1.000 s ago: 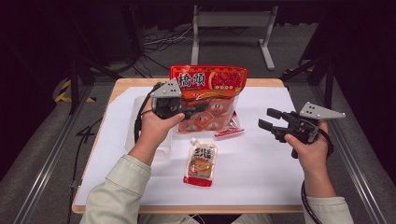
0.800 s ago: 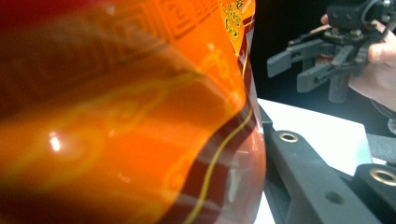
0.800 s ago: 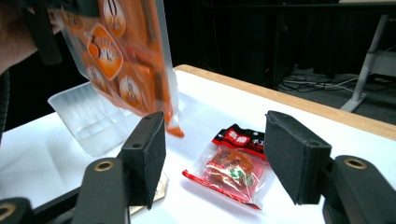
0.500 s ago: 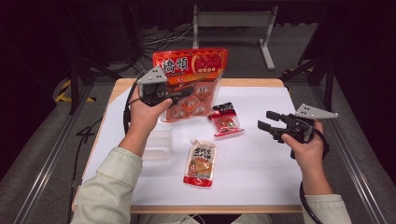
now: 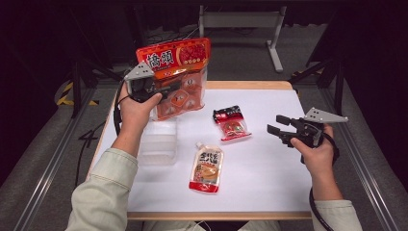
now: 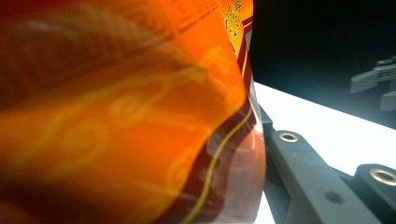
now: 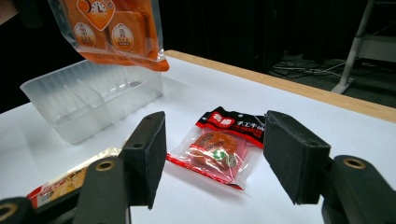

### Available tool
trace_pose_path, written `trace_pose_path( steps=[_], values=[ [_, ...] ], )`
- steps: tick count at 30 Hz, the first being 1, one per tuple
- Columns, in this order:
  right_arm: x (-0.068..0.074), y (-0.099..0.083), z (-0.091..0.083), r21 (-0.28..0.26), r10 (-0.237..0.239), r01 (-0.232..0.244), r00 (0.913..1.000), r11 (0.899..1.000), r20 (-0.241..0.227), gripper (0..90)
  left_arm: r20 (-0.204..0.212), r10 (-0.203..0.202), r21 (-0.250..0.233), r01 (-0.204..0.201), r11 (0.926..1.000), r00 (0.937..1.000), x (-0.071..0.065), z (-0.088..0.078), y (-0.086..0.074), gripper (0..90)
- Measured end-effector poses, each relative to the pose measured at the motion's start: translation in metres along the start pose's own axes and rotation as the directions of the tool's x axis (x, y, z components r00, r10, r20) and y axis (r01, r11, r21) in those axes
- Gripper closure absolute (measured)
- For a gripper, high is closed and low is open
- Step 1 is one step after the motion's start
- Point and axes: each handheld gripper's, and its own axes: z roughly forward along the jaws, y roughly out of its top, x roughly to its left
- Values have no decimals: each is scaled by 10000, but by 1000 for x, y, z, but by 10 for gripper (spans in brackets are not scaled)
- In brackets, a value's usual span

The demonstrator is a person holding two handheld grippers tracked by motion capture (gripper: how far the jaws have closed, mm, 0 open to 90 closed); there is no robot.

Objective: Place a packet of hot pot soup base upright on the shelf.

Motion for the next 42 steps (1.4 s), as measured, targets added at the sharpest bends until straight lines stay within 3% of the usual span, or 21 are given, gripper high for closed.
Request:
trace_pose_path(
  steps=[8,18,22,27,32,38,42],
  values=[
    [-2,-2,0,86,0,-1,9999,10000,122,404,-603,-260,-130,252,9996,9978,15,-7,-6,710],
    [-3,-2,0,92,51,-52,10000,9999,77,400,-1340,-757,-255,729,9970,9881,28,-16,-16,711],
    [-3,-2,-2,65,79,-79,9999,9999,74,399,-1554,-747,-201,724,9972,9850,29,-17,-19,711],
    [-3,-3,-2,75,89,-90,9999,9999,116,399,-1687,-931,-323,889,9955,9813,29,-20,-23,710],
    [-3,-4,-3,105,114,-115,9999,9999,104,399,-1555,-968,-282,935,9952,9831,32,-24,-30,710],
    [-3,-4,-1,136,105,-106,9999,9999,77,399,-1906,-1256,-290,1223,9921,9736,39,-30,-43,711],
    [-3,-5,0,174,58,-59,10000,9998,61,399,-1757,-1550,-393,1504,9878,9722,43,-31,-51,710]
  ],
)
